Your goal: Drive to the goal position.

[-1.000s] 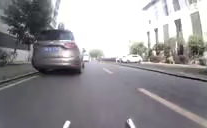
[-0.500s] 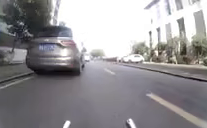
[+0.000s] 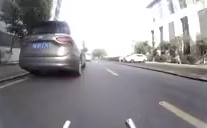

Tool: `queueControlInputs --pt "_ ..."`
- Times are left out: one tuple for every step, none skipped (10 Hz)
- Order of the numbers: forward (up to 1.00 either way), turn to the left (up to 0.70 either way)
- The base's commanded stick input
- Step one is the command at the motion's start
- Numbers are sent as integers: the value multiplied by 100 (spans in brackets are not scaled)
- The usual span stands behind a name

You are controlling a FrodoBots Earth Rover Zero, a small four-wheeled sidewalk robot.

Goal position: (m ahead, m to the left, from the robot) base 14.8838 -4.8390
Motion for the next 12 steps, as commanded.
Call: queueControlInputs --pt "70 0" --pt "70 0" --pt "70 0" --pt "70 0" --pt "70 -1" --pt "70 -13" --pt "70 -14" --pt "70 -14" --pt "70 -14" --pt "70 -14" --pt "70 -14" --pt "70 -14"
